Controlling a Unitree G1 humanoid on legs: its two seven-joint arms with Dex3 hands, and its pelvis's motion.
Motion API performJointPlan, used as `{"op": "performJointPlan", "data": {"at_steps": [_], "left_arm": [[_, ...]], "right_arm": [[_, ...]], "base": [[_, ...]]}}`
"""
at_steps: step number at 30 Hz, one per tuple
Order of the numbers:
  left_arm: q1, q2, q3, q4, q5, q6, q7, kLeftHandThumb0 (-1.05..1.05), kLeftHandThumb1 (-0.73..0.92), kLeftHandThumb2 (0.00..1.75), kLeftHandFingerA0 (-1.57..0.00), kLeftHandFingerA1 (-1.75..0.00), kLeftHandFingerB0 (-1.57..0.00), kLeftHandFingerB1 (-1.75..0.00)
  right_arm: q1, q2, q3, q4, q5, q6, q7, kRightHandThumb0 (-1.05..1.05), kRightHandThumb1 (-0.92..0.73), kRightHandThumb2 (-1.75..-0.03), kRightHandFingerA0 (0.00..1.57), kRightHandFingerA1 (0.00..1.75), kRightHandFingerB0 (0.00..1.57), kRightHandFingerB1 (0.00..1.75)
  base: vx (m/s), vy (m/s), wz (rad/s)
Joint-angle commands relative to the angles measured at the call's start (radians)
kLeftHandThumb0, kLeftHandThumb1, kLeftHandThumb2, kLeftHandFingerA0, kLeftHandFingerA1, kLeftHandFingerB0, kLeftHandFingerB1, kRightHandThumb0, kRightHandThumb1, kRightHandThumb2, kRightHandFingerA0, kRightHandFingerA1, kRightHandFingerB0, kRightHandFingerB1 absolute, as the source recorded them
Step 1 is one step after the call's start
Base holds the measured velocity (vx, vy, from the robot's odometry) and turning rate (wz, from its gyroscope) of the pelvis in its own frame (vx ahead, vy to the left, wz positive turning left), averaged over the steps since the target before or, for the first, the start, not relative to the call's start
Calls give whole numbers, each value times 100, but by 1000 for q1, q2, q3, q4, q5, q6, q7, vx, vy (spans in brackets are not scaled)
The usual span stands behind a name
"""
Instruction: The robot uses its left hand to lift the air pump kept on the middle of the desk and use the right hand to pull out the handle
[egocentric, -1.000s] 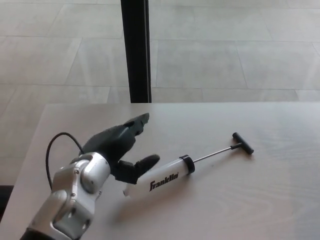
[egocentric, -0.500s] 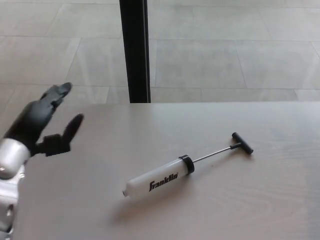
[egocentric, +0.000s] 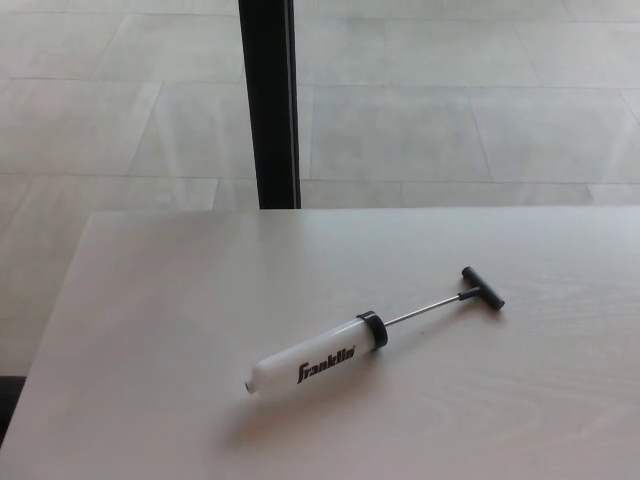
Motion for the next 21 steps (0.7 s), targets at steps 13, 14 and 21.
{"op": "performJointPlan", "data": {"at_steps": [13, 14, 21], "left_arm": [[475, -23, 609, 729, -438, -174, 46, -73, 88, 67, -24, -36, -21, -32], [477, -17, 597, 755, -428, -177, 37, -73, 88, 67, -24, -36, -21, -32], [539, -21, 578, 717, -440, -159, -52, -71, 87, 66, -30, -37, -23, -34]], "right_arm": [[261, 13, -545, 572, 372, -297, -155, -69, -92, -69, 8, 36, 12, 30], [255, 24, -560, 577, 386, -292, -131, -69, -92, -69, 8, 36, 12, 30], [290, 82, -570, 603, 367, -207, -77, -78, -92, -71, 15, 50, 11, 29]], "base": [[0, 0, 0], [0, 0, 0], [0, 0, 0]]}}
